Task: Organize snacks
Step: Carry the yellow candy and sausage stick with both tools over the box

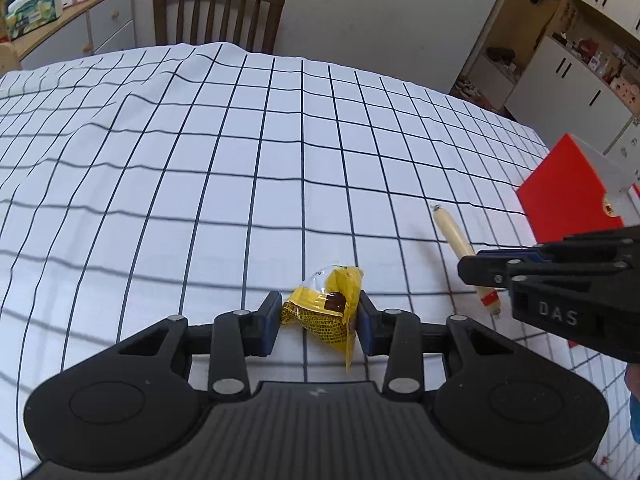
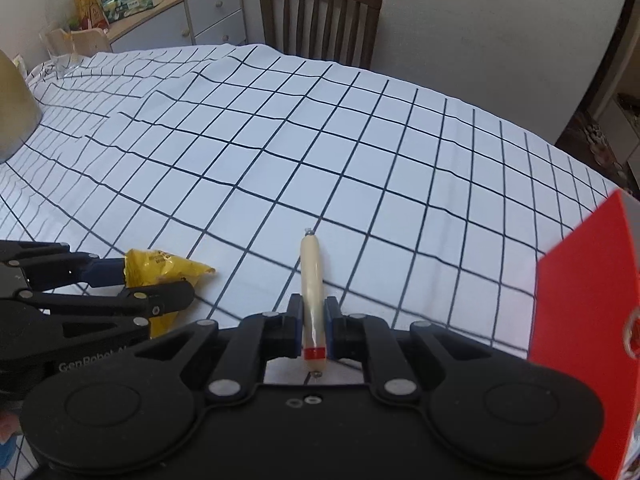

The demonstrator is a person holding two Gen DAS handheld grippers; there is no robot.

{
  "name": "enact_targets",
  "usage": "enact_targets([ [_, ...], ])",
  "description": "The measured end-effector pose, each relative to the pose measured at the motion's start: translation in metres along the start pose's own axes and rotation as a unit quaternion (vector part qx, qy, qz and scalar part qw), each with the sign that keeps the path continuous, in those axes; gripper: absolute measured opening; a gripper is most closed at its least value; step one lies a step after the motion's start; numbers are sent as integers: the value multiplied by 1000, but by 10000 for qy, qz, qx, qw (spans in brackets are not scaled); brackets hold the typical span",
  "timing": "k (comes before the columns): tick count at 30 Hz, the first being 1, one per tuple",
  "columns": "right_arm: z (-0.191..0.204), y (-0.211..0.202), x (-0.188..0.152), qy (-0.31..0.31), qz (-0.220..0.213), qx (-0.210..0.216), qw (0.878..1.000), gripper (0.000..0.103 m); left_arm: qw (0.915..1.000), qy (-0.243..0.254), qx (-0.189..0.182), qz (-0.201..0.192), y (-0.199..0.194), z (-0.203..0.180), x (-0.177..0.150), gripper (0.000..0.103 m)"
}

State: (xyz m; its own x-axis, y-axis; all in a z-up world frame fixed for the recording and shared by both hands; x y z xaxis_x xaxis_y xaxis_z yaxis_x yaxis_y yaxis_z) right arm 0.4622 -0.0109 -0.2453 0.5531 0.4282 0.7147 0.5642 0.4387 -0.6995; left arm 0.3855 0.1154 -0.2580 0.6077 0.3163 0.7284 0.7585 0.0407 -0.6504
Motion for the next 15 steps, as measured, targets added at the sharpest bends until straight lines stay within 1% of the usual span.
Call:
enact_targets([
  [4, 0, -25, -3, 173, -113, -29, 9998, 9, 9999, -108, -20, -7, -21, -6, -1, 37],
  [8, 2, -52, -2, 310, -250, -1, 9992, 9, 9998, -137, -61, -106, -44, -16, 1, 37],
  [15, 4, -103, -6, 503, -494, -29, 9975, 9, 9993, 25, -243, -295, -80, -41, 5, 37],
])
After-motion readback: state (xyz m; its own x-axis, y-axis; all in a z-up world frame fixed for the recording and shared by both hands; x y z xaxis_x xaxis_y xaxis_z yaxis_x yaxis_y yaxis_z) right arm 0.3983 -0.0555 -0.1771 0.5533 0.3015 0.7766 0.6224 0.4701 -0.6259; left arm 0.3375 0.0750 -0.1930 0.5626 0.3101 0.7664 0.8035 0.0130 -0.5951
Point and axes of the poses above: each gripper's, at about its wrist camera, not at the fingertips, and y roughly the way its jaws point, z to its left, x to its top, the point moved 10 cm from there along y, roughly the way its jaws point, and after that the axes turned 15 degrees about -z, right-handed, at the moved point
